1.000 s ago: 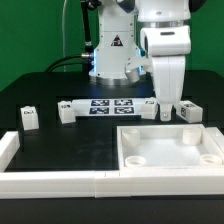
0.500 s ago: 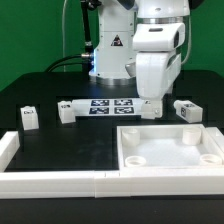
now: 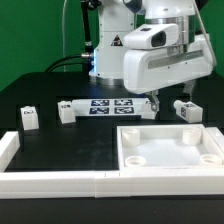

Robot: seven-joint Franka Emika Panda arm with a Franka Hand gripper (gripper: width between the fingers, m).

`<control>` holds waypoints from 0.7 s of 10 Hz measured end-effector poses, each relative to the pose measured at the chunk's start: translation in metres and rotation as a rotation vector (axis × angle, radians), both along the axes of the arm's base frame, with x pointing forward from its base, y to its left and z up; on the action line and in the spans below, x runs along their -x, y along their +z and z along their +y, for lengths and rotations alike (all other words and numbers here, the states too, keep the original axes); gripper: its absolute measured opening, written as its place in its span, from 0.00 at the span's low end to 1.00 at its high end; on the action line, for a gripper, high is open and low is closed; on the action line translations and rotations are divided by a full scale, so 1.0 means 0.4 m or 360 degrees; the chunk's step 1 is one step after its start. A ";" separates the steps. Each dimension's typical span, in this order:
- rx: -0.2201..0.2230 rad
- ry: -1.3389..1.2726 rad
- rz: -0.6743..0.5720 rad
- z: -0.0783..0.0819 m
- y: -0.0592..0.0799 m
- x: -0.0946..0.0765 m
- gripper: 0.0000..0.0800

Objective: Assemble one leg

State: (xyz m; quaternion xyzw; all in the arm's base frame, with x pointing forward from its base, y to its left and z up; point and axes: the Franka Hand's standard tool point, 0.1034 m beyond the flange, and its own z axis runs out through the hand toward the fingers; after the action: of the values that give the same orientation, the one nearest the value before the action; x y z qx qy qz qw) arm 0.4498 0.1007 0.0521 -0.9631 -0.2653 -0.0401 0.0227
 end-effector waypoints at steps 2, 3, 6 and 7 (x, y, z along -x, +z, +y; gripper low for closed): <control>-0.0029 -0.0260 0.0036 0.054 -0.007 0.046 0.81; -0.0030 -0.0214 0.0038 0.090 -0.010 0.068 0.81; -0.0026 -0.0204 0.0078 0.128 -0.025 0.102 0.81; -0.0005 -0.0199 0.0122 0.129 -0.024 0.102 0.81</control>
Offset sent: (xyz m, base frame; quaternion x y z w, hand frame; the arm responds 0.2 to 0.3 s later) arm -0.0376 0.0470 -0.0056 -0.0040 0.0068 0.0430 0.9990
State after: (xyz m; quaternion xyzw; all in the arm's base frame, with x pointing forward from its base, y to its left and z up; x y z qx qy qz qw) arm 0.4089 0.1523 0.0425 -0.9785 -0.2035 -0.0049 0.0319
